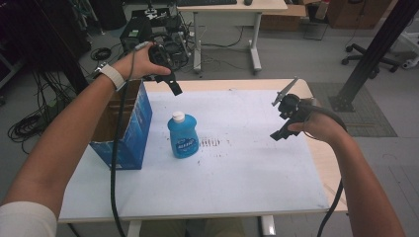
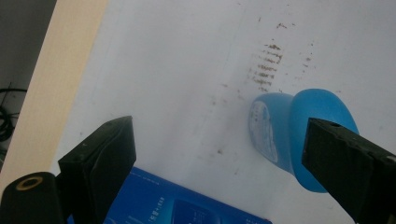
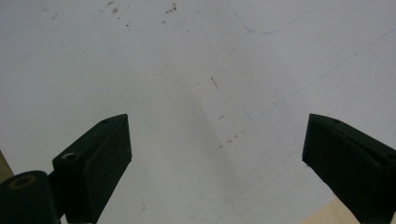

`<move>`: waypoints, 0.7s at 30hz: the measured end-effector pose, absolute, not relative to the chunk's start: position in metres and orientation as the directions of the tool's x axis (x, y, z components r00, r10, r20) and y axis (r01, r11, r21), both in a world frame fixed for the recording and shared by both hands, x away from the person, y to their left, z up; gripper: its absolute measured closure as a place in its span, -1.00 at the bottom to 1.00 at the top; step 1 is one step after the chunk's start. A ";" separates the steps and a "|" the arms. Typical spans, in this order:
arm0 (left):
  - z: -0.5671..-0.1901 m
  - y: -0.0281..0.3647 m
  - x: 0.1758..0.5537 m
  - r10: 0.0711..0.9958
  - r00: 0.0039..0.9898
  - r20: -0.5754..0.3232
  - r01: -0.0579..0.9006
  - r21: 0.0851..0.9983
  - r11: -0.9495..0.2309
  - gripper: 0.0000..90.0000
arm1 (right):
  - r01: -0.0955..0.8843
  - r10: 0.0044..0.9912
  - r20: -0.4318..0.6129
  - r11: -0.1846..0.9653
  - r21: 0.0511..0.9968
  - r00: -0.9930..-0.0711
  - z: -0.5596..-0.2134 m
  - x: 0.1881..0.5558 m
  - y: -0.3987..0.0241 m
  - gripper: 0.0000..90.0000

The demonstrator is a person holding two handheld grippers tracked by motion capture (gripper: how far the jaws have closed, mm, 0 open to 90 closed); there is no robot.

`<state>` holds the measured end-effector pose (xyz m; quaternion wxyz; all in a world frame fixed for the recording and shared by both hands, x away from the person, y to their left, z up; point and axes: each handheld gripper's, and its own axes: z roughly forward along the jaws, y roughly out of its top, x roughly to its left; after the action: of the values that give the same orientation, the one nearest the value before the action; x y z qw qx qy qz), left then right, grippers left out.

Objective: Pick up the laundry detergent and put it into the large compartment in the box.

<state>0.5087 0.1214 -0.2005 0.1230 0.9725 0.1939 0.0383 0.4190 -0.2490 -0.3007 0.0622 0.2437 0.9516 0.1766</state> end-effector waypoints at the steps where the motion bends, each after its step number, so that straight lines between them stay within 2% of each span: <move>1: -0.200 0.121 0.508 0.387 0.922 0.028 0.368 0.255 -0.894 -0.77 | 0.441 0.485 -0.033 0.819 0.367 -0.874 -0.300 0.419 -0.249 -0.82; 21: -0.188 0.114 0.495 0.396 0.917 0.043 0.371 0.263 -0.890 -0.79 | 0.435 0.485 -0.043 0.818 0.377 -0.874 -0.297 0.415 -0.251 -0.81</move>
<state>0.4949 0.1141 -0.1880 0.1258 0.9710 0.1975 0.0478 0.4148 -0.2506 -0.2974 0.0688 0.2418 0.9509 0.1807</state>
